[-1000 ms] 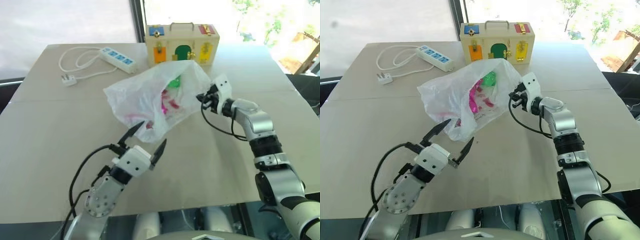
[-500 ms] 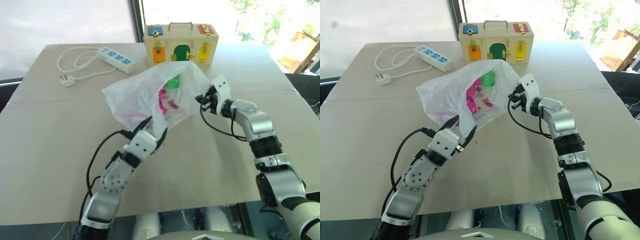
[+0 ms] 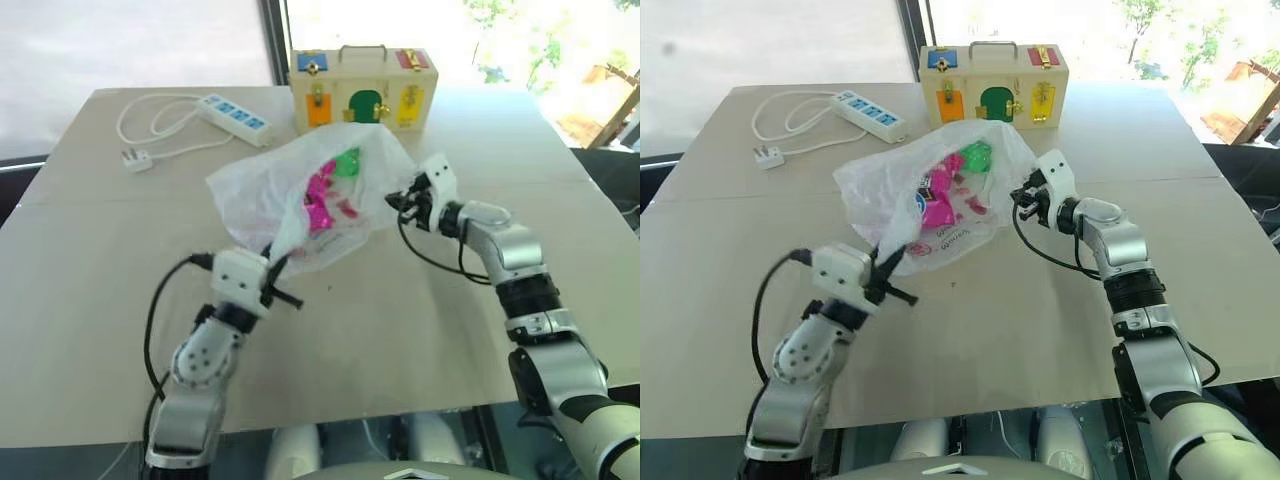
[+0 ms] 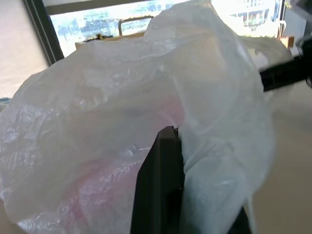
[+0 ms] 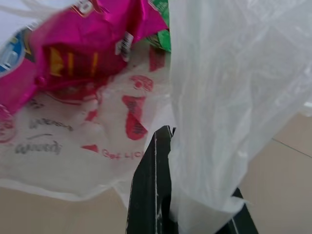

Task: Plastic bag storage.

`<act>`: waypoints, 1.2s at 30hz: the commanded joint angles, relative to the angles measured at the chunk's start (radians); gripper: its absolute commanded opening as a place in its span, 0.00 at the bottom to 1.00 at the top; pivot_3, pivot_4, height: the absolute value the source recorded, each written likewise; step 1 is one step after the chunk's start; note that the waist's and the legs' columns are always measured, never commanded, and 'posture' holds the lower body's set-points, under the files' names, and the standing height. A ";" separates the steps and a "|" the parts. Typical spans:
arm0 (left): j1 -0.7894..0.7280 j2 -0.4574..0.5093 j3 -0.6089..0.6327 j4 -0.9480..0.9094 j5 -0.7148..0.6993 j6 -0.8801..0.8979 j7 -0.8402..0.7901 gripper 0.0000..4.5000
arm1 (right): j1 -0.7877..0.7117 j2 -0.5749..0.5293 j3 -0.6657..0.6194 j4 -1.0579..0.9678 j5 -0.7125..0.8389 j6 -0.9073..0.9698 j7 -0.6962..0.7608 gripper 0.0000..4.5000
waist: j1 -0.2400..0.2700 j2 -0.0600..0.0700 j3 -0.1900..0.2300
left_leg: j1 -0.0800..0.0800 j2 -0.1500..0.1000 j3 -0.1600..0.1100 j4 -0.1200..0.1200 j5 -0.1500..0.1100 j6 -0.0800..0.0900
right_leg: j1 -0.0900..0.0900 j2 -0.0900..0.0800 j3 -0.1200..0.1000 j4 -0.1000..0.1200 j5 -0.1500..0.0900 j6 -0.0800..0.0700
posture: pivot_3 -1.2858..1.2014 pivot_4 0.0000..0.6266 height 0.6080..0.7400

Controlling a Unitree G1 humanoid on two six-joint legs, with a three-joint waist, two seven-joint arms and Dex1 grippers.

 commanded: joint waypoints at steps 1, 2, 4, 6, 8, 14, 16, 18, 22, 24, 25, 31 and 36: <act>-0.156 0.066 0.130 -0.106 -0.260 0.166 -0.037 0.01 | -0.034 -0.039 -0.113 -0.179 0.252 0.140 0.177 0.00 | 0.003 0.000 0.000 | 0.000 0.000 0.000 0.000 0.000 0.000 | 0.000 0.000 0.000 0.000 0.000 0.000 | 0.52 0.24 1.00; -0.224 0.093 0.183 -0.099 -0.360 0.225 -0.029 0.01 | -0.046 -0.052 -0.150 -0.194 0.310 0.174 0.201 0.00 | 0.005 0.000 0.000 | -0.001 0.000 -0.001 0.000 0.000 0.000 | 0.000 0.000 0.000 0.000 0.000 0.000 | 0.52 0.24 1.00; -0.349 0.139 0.276 -0.066 -0.534 0.315 -0.004 0.01 | -0.078 -0.071 -0.218 -0.201 0.405 0.231 0.212 0.00 | 0.008 0.000 0.000 | -0.001 0.000 -0.003 0.001 0.000 0.000 | 0.000 0.000 -0.002 0.001 0.000 0.000 | 0.52 0.24 1.00; -0.523 0.191 0.381 0.047 -0.719 0.395 0.044 0.01 | -0.153 -0.079 -0.320 -0.166 0.516 0.270 0.186 0.00 | 0.008 -0.001 0.001 | 0.000 0.000 -0.003 0.001 0.000 0.000 | 0.002 0.000 -0.002 0.001 0.000 0.000 | 0.52 0.24 1.00; -0.713 0.254 0.449 0.219 -0.793 0.441 0.071 0.01 | -0.257 -0.084 -0.420 -0.086 0.591 0.269 0.127 0.00 | 0.008 -0.001 0.001 | 0.000 -0.001 -0.005 0.000 0.000 0.000 | 0.003 0.000 -0.003 0.001 0.000 0.000 | 0.52 0.24 1.00; -1.187 0.343 0.443 0.765 -0.713 0.402 0.058 0.01 | -0.502 -0.118 -0.523 0.162 0.589 0.136 0.028 0.00 | 0.006 -0.003 0.003 | -0.001 -0.003 -0.005 0.000 0.000 0.000 | 0.003 0.000 -0.006 -0.001 0.000 0.000 | 0.52 0.24 1.00; -1.287 0.363 0.414 0.920 -0.648 0.356 0.006 0.01 | -0.550 -0.130 -0.513 0.225 0.559 0.087 0.024 0.00 | 0.000 -0.003 0.004 | -0.004 -0.003 -0.006 0.000 0.000 0.000 | 0.000 0.000 -0.008 0.000 0.000 0.000 | 0.52 0.24 1.00; -1.346 0.378 0.363 1.053 -0.557 0.296 -0.054 0.01 | -0.559 -0.138 -0.471 0.251 0.511 0.040 0.051 0.00 | -0.010 -0.003 0.004 | -0.005 -0.004 -0.004 0.000 0.000 0.000 | -0.003 -0.002 -0.010 0.000 0.000 0.000 | 0.52 0.24 1.00; -1.366 0.345 0.325 1.154 -0.503 0.264 -0.131 0.01 | -0.541 -0.133 -0.439 0.244 0.483 0.012 0.068 0.00 | -0.032 -0.003 0.004 | -0.002 -0.004 -0.004 -0.006 0.000 0.000 | -0.006 -0.004 -0.019 0.008 0.000 0.000 | 0.52 0.24 1.00; -1.344 0.322 0.313 1.139 -0.494 0.282 -0.159 0.01 | -0.531 -0.137 -0.435 0.230 0.475 0.004 0.067 0.00 | -0.035 -0.003 0.004 | -0.002 -0.004 -0.005 -0.006 0.000 0.000 | -0.007 -0.004 -0.021 0.012 0.000 0.000 | 0.52 0.24 1.00; -1.338 0.317 0.314 1.134 -0.492 0.290 -0.167 0.01 | -0.528 -0.138 -0.434 0.226 0.473 0.003 0.065 0.00 | -0.036 -0.003 0.004 | -0.002 -0.004 -0.005 -0.006 0.000 0.000 | -0.008 -0.005 -0.021 0.012 0.000 0.000 | 0.52 0.24 1.00; -1.234 0.285 0.338 0.980 -0.539 0.376 -0.176 0.01 | -0.493 -0.160 -0.447 0.169 0.493 0.040 0.058 0.00 | -0.037 -0.003 0.005 | -0.002 -0.005 -0.004 -0.006 0.000 0.000 | -0.009 -0.007 -0.021 0.012 0.000 0.000 | 0.52 0.24 1.00; -1.094 0.309 0.362 0.832 -0.551 0.439 -0.164 0.00 | -0.362 -0.192 -0.379 0.028 0.518 0.143 0.175 0.27 | -0.036 -0.003 0.005 | -0.002 -0.005 -0.005 -0.006 0.000 0.000 | -0.008 -0.007 -0.021 0.013 0.000 0.000 | 0.52 0.24 1.00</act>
